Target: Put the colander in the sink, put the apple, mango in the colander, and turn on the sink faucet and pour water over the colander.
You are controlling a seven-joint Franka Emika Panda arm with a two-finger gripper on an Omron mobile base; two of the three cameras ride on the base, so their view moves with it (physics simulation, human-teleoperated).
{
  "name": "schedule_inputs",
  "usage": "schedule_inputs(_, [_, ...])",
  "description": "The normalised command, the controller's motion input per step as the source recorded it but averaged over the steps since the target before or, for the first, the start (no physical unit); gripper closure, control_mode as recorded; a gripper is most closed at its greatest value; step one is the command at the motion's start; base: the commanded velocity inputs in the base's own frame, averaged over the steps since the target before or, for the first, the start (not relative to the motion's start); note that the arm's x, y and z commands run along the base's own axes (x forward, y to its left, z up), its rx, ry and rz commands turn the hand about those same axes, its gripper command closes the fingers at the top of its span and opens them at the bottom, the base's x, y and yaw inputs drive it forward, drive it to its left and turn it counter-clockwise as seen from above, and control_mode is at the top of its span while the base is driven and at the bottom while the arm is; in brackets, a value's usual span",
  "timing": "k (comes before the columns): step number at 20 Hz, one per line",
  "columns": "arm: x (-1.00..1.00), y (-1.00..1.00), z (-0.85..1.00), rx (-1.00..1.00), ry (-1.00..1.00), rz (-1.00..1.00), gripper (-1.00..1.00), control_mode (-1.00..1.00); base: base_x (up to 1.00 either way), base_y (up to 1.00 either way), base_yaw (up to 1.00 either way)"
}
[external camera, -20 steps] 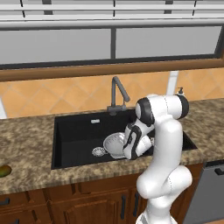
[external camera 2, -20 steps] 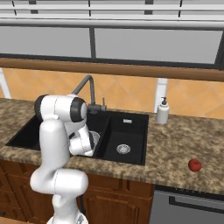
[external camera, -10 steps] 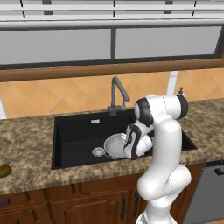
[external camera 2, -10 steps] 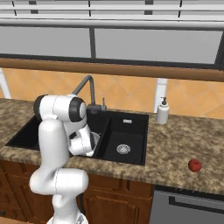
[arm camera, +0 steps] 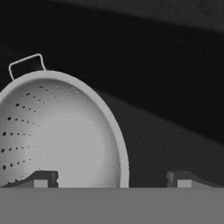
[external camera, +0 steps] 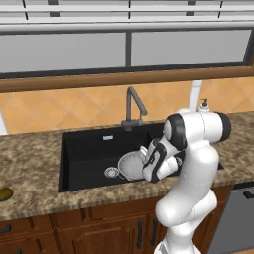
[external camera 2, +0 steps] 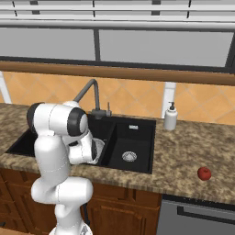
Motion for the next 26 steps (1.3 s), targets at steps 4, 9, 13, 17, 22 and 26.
schedule_inputs(4, [0.0, 0.0, 1.0, 0.11, 0.2, 0.0, -1.0, -1.0, 0.0, 0.0, 0.0])
schedule_inputs(9, [0.09, 0.0, 1.0, -0.01, 0.43, 0.0, -1.0, -1.0, 0.0, 0.0, 0.0])
schedule_inputs(13, [0.44, 0.0, 1.0, -0.04, 0.39, 0.0, -1.0, -1.0, 0.0, 0.0, 0.0])
schedule_inputs(17, [0.53, -0.08, 1.0, 0.21, -0.02, 0.01, -1.0, -1.0, 0.0, 0.0, 0.0])
schedule_inputs(22, [0.43, -0.42, 1.0, 0.41, -0.15, 0.12, -1.0, -1.0, 0.0, 0.0, 0.0])
schedule_inputs(26, [0.42, -0.03, 1.0, 0.19, 0.0, 0.11, -1.0, -1.0, 0.0, 0.0, 0.0])
